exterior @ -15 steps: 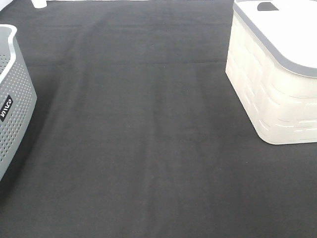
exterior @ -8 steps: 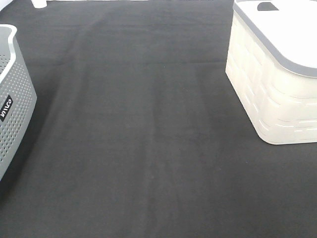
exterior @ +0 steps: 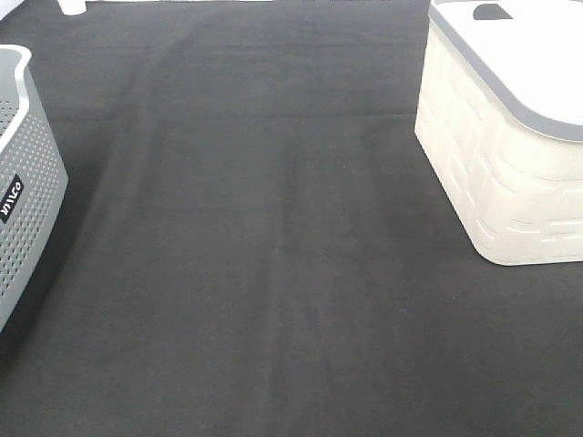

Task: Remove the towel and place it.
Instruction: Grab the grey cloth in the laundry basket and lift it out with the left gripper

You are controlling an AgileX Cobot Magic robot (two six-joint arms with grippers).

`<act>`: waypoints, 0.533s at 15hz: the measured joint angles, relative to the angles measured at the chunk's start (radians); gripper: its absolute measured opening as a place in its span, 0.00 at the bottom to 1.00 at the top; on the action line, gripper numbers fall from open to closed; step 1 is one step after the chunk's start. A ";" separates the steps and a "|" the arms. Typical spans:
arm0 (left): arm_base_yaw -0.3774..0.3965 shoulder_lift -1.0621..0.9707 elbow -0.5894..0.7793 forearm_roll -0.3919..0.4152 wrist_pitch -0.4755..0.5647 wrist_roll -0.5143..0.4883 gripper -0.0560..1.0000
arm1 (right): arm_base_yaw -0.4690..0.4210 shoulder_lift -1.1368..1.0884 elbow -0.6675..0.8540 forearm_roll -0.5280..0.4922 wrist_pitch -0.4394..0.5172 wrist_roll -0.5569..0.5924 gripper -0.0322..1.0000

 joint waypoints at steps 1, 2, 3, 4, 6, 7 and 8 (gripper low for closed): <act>0.000 0.000 0.000 0.000 0.007 0.000 0.21 | 0.000 0.000 0.000 0.000 0.000 0.000 0.66; 0.000 0.000 0.000 0.000 0.017 0.000 0.11 | 0.000 0.000 0.000 0.000 0.000 0.000 0.66; 0.000 0.000 0.000 0.001 0.018 0.000 0.06 | 0.000 0.000 0.000 0.000 0.000 0.000 0.66; 0.000 0.000 0.000 0.002 0.018 0.000 0.05 | 0.000 0.000 0.000 0.000 0.000 0.000 0.66; 0.000 0.000 0.000 0.003 0.022 0.000 0.05 | 0.000 0.000 0.000 0.000 0.000 0.000 0.66; 0.000 0.000 0.000 0.003 0.032 0.000 0.05 | 0.000 0.000 0.000 0.000 0.000 0.000 0.66; 0.000 0.000 0.000 0.003 0.049 0.000 0.05 | 0.000 0.000 0.000 0.000 0.000 0.000 0.66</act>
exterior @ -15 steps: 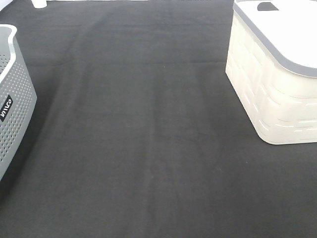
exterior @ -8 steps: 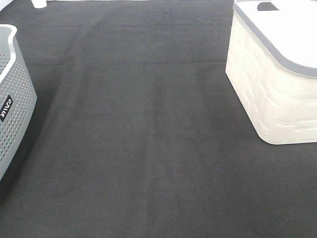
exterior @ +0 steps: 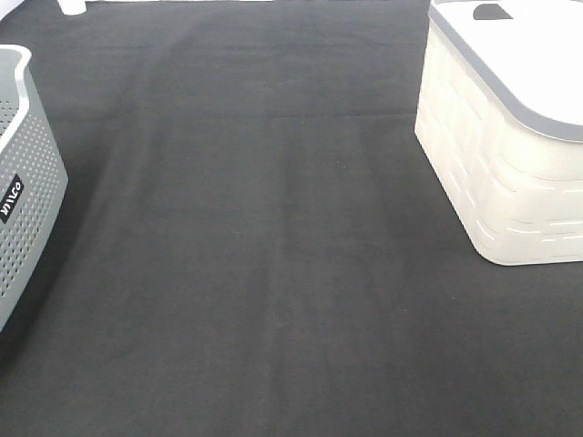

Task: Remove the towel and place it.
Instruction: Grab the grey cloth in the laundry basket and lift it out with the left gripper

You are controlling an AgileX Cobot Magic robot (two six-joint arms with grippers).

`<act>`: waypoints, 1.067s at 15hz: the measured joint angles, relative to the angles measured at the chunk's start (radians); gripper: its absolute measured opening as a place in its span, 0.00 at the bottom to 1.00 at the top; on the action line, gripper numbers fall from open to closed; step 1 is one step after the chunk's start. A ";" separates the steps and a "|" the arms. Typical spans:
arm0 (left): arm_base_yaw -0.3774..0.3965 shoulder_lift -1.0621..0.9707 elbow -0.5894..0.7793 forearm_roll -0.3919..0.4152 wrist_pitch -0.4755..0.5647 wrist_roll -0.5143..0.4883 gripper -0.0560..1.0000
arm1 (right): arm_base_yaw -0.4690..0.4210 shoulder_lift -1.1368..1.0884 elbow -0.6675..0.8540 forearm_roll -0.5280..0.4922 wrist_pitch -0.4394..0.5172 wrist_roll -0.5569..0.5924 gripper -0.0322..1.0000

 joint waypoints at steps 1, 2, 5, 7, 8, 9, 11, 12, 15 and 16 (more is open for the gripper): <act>0.000 0.000 0.000 0.000 0.014 0.000 0.05 | 0.000 0.000 0.000 0.000 0.000 0.000 0.66; 0.000 0.000 0.000 0.000 0.028 0.000 0.05 | 0.000 0.000 0.000 0.000 0.000 0.000 0.66; 0.000 -0.001 0.000 0.000 0.054 0.000 0.05 | 0.000 0.000 0.000 0.000 0.000 0.000 0.66; 0.000 -0.022 0.000 0.000 0.054 0.000 0.05 | 0.000 0.000 0.000 0.000 0.000 0.000 0.66; 0.000 -0.043 0.000 0.000 0.050 0.000 0.05 | 0.000 0.000 0.000 0.000 0.000 0.000 0.66; 0.000 -0.072 0.000 0.000 0.038 0.000 0.05 | 0.000 0.000 0.000 0.000 0.000 0.000 0.66; 0.000 -0.138 0.000 0.000 -0.007 0.001 0.05 | 0.000 0.000 0.000 0.000 0.000 0.000 0.66; 0.000 -0.202 0.000 0.000 -0.056 0.002 0.05 | 0.000 0.000 0.000 0.000 0.000 0.000 0.66; 0.000 -0.269 0.000 0.001 -0.107 0.020 0.05 | 0.000 0.000 0.000 0.000 0.000 0.000 0.66; 0.000 -0.300 0.000 0.001 -0.138 0.042 0.05 | 0.000 0.000 0.000 0.000 0.000 0.000 0.66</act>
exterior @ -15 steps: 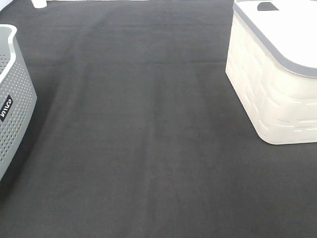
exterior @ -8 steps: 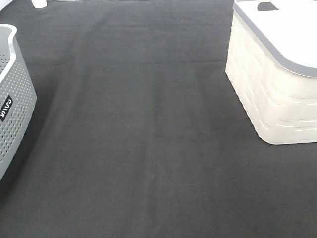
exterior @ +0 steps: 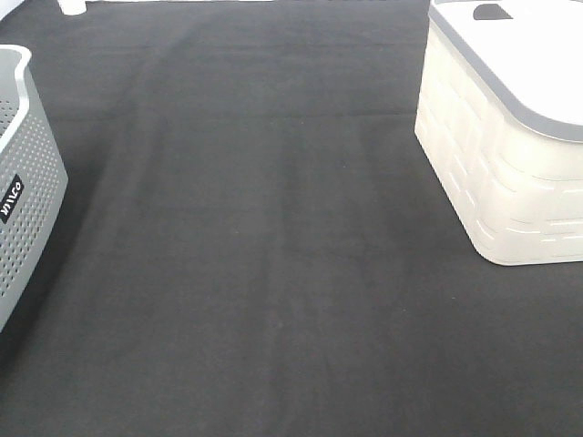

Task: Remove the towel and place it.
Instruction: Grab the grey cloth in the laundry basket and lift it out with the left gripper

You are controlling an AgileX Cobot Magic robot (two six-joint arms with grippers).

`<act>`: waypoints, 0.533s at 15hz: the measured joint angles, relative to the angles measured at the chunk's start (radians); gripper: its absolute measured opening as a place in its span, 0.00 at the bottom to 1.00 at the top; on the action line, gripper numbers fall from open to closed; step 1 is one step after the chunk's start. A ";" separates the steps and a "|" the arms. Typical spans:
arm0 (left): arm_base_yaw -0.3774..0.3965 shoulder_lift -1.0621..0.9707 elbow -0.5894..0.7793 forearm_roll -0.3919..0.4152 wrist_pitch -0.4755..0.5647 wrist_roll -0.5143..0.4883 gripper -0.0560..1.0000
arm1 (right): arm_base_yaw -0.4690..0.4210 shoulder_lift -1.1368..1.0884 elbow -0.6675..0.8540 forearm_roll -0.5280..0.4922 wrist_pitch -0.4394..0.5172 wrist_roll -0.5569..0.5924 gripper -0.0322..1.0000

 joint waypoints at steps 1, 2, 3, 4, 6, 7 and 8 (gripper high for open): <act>0.000 -0.018 0.000 0.000 -0.019 0.010 0.05 | 0.000 0.000 0.000 0.000 0.000 0.000 0.66; 0.000 -0.033 0.000 0.000 -0.033 0.013 0.05 | 0.000 0.000 0.000 0.000 0.000 0.000 0.66; 0.000 -0.052 0.000 0.000 -0.049 0.015 0.05 | 0.000 0.000 0.000 0.000 0.000 0.000 0.66; 0.000 -0.070 0.000 0.000 -0.069 0.015 0.05 | 0.000 0.000 0.000 0.000 0.000 0.000 0.66; 0.000 -0.102 0.000 -0.002 -0.104 0.015 0.05 | 0.000 0.000 0.000 0.000 0.000 0.000 0.66; 0.000 -0.124 0.000 -0.003 -0.135 0.015 0.05 | 0.000 0.000 0.000 0.000 0.000 0.000 0.66; 0.000 -0.147 0.000 -0.003 -0.174 0.015 0.05 | 0.000 0.000 0.000 0.000 0.000 0.000 0.66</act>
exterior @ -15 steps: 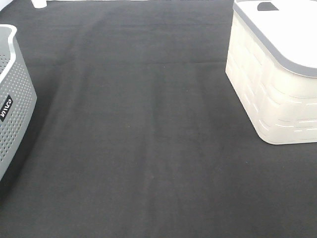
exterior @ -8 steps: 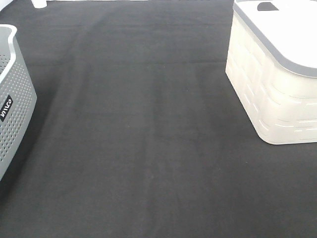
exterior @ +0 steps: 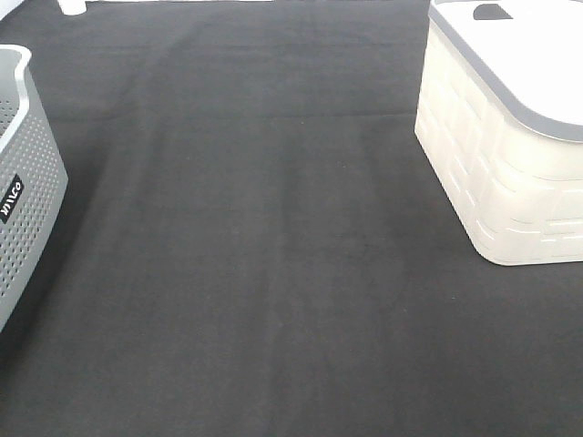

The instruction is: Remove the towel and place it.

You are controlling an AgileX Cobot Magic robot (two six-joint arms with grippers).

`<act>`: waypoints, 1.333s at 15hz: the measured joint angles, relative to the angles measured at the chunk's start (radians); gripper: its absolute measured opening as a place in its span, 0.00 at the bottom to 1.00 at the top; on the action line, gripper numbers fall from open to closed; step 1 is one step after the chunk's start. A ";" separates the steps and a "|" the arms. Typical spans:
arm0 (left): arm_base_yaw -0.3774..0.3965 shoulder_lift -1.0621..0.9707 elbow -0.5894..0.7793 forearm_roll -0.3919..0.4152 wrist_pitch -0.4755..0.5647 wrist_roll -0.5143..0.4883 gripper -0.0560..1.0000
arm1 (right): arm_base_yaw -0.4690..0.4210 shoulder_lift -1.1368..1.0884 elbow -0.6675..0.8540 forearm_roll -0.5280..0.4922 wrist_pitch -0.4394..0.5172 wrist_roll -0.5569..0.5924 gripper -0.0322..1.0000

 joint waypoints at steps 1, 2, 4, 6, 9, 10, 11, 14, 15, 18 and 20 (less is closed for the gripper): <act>0.000 -0.026 0.000 0.000 -0.035 0.000 0.05 | 0.000 0.000 0.000 0.000 0.000 0.000 0.66; 0.000 -0.049 0.000 0.000 -0.072 0.000 0.05 | 0.000 0.000 0.000 0.000 0.000 0.000 0.66; 0.000 -0.099 0.000 0.000 -0.143 0.000 0.05 | 0.000 0.000 0.000 0.000 0.000 0.000 0.66; 0.000 -0.142 0.000 -0.001 -0.212 0.000 0.05 | 0.000 0.000 0.000 0.000 0.000 0.000 0.66; 0.000 -0.195 0.000 -0.012 -0.312 0.000 0.05 | 0.000 0.000 0.000 0.000 0.000 0.000 0.66; 0.000 -0.210 0.000 -0.015 -0.335 0.000 0.05 | 0.000 0.000 0.000 0.000 0.000 0.000 0.66; 0.000 -0.221 0.000 -0.015 -0.355 0.000 0.05 | 0.000 0.000 0.000 0.000 0.000 0.000 0.66; 0.000 -0.249 0.000 -0.023 -0.438 0.000 0.05 | 0.000 0.000 0.000 0.000 0.000 0.000 0.66; 0.000 -0.253 -0.010 -0.024 -0.446 0.000 0.05 | 0.000 0.000 0.000 0.000 0.000 0.000 0.66; -0.036 -0.253 -0.121 -0.024 -0.454 0.000 0.05 | 0.000 0.000 0.000 0.000 0.000 0.000 0.66; -0.111 -0.253 -0.194 -0.003 -0.467 0.000 0.05 | 0.000 0.000 0.000 0.000 0.000 0.000 0.66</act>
